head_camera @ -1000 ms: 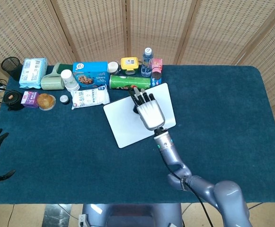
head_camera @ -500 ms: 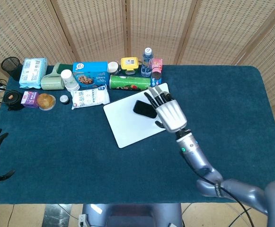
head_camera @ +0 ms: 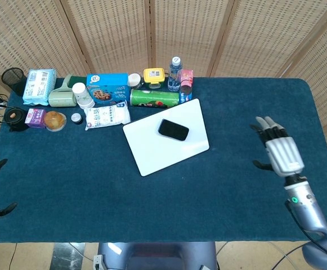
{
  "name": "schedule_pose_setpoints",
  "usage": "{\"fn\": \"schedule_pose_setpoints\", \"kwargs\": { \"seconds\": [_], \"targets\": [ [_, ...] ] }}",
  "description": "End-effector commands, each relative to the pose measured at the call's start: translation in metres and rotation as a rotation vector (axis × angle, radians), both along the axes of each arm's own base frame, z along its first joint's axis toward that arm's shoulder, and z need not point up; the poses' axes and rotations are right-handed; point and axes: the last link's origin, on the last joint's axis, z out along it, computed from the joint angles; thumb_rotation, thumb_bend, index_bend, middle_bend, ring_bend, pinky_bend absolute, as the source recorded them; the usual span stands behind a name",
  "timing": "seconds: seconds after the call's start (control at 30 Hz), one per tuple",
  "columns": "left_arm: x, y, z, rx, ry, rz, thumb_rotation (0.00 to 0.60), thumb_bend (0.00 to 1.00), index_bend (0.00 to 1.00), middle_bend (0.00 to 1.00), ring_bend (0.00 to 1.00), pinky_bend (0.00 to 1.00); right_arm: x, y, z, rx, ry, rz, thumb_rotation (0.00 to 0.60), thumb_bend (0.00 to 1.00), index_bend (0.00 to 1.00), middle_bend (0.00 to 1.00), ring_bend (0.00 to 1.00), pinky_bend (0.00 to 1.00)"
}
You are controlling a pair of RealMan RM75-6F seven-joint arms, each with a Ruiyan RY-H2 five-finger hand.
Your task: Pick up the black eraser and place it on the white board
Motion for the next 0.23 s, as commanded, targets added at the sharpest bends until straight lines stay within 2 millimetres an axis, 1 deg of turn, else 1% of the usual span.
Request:
{"fn": "schedule_pose_setpoints", "kwargs": {
  "seconds": [0.03,0.1,0.17,0.23],
  "targets": [
    [0.001,-0.001,-0.001,0.001,0.001,-0.003,0.6,0.08,0.0,0.0,0.0,0.07,-0.038,0.042,0.021,-0.012,-0.028,-0.124,0.6,0.0,0.15,0.06,0.01,0.1],
    [0.002,-0.003,-0.002,-0.001,0.009,-0.007,0.6,0.08,0.0,0.0,0.0,0.07,-0.058,0.061,0.03,-0.036,0.006,-0.18,0.6,0.0,0.15,0.05,0.0,0.08],
    [0.002,-0.004,-0.004,-0.001,0.015,-0.008,0.6,0.08,0.0,0.0,0.0,0.07,-0.069,0.076,0.035,-0.059,0.015,-0.228,0.6,0.0,0.15,0.05,0.0,0.07],
    [0.002,-0.004,-0.005,-0.001,0.017,-0.009,0.6,0.08,0.0,0.0,0.0,0.07,-0.073,0.086,0.037,-0.067,0.003,-0.253,0.6,0.0,0.15,0.04,0.0,0.07]
  ]
}}
